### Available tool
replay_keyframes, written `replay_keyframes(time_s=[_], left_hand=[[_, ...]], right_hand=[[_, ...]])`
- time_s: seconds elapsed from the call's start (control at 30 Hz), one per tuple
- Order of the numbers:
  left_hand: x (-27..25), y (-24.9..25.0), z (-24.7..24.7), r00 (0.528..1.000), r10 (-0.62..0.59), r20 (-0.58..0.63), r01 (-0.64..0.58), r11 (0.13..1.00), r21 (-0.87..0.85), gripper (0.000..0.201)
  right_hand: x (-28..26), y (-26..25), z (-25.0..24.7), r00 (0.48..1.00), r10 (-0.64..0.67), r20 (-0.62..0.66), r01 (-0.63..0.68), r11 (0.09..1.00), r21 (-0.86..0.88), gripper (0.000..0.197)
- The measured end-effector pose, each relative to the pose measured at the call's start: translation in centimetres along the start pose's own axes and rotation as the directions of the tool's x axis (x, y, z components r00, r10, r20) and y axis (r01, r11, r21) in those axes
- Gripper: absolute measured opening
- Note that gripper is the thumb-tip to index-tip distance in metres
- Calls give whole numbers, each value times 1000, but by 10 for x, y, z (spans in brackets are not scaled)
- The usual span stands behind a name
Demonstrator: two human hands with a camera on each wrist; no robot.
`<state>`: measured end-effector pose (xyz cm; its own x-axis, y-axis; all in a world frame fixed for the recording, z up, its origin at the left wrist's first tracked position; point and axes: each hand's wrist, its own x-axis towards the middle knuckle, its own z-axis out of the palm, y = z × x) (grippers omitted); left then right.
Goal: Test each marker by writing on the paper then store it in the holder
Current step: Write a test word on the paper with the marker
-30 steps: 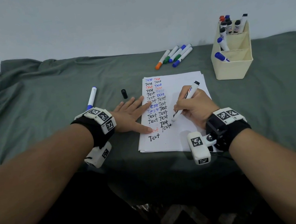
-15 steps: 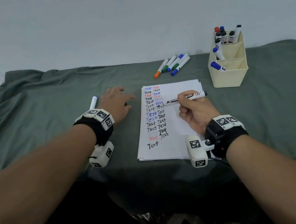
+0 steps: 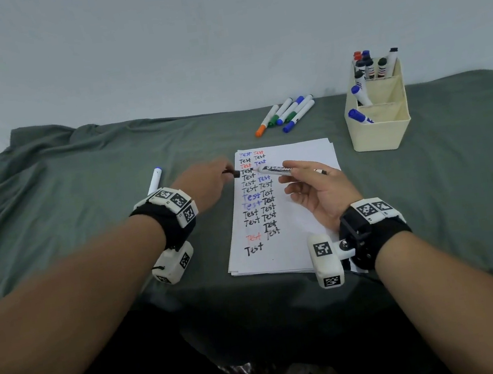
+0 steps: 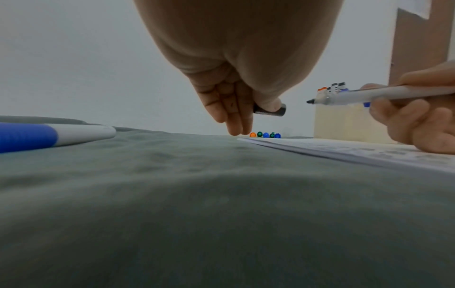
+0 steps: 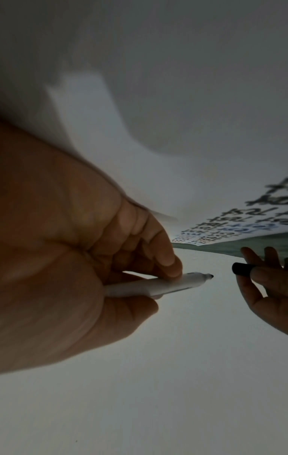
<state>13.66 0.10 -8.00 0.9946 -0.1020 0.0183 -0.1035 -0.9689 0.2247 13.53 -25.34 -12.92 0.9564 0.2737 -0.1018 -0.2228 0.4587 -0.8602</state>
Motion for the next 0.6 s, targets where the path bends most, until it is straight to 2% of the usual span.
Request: replay_keyframes(time_s=[0.13, 0.3, 0.4, 0.6], left_hand=[[0, 14, -1, 1000, 29, 2, -29, 999, -41, 25], [5, 29, 0, 996, 92, 16, -91, 992, -85, 17], [8, 32, -1, 997, 80, 13, -78, 990, -114, 11], [14, 44, -5, 997, 69, 16, -65, 984, -165, 15]], right_hand=[[-1, 0, 1, 1000, 0, 22, 0, 1000, -26, 17], [-4, -2, 2, 999, -9, 34, 10, 1000, -22, 17], [-5, -2, 3, 999, -15, 51, 16, 1000, -18, 18], [-3, -1, 2, 998, -28, 48, 29, 999, -29, 21]])
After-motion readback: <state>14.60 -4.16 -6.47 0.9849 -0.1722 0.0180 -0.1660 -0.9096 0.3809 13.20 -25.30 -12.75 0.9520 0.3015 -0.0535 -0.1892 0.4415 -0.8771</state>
